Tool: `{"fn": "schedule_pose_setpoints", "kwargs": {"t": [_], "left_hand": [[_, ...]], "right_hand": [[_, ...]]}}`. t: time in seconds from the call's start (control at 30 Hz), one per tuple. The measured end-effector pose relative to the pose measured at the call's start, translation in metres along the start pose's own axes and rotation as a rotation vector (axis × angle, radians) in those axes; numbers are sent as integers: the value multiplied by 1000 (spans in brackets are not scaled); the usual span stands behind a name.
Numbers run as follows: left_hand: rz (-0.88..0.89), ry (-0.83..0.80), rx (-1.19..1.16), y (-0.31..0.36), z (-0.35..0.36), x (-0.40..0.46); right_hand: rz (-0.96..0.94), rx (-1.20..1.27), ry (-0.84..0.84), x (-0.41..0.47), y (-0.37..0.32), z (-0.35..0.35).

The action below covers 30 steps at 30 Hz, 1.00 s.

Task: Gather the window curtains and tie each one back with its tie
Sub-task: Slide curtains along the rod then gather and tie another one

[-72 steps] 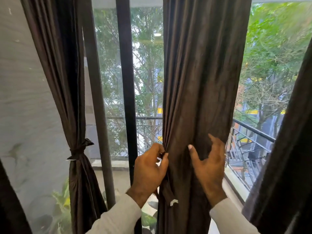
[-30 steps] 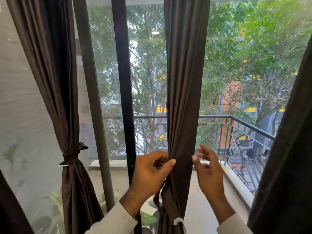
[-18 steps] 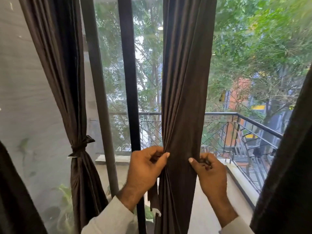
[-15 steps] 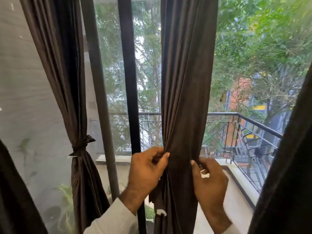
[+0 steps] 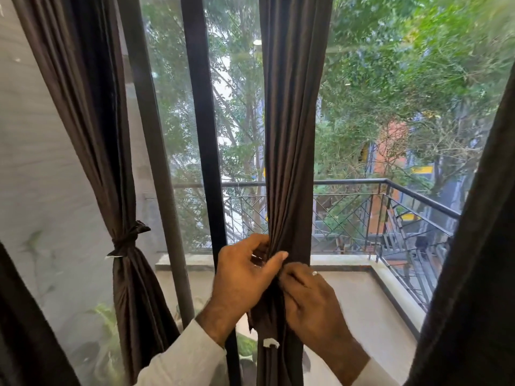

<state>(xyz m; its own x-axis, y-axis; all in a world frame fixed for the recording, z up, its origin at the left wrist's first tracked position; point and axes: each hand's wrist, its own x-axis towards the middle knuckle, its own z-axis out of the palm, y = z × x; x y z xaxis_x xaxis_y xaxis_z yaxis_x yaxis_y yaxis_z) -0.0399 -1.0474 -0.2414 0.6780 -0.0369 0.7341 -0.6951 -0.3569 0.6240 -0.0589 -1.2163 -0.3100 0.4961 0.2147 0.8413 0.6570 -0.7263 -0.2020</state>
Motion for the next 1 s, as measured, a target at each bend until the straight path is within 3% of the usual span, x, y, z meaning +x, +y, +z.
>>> {"fn": "schedule_pose_setpoints", "kwargs": {"t": [0.1,0.17,0.23,0.33,0.43,0.7,0.87,1.0], "left_hand": [[-49,26,-50,-5,-5,7],[-89,-25,-118,-9,-9,10],[-110,-64,-164,-8,-13,10],[-129,-57,-164,-11,-19,13],[-111,-13,-75,-19,-23,16],[-105,-17,-73,-26,-16,12],[-93,-19,-148,-14,-6,-1],[-18,-63,-187,-6,3,-10]], "right_hand": [[125,224,124,5,15,-7],[389,251,288,14,26,-12],[603,327,241,27,34,-16],[605,383,89,39,40,-17],[706,382,255,34,43,-15],[535,345,288,14,19,5],[412,103,460,11,-3,5],[334,-93,365,3,-2,17]]}}
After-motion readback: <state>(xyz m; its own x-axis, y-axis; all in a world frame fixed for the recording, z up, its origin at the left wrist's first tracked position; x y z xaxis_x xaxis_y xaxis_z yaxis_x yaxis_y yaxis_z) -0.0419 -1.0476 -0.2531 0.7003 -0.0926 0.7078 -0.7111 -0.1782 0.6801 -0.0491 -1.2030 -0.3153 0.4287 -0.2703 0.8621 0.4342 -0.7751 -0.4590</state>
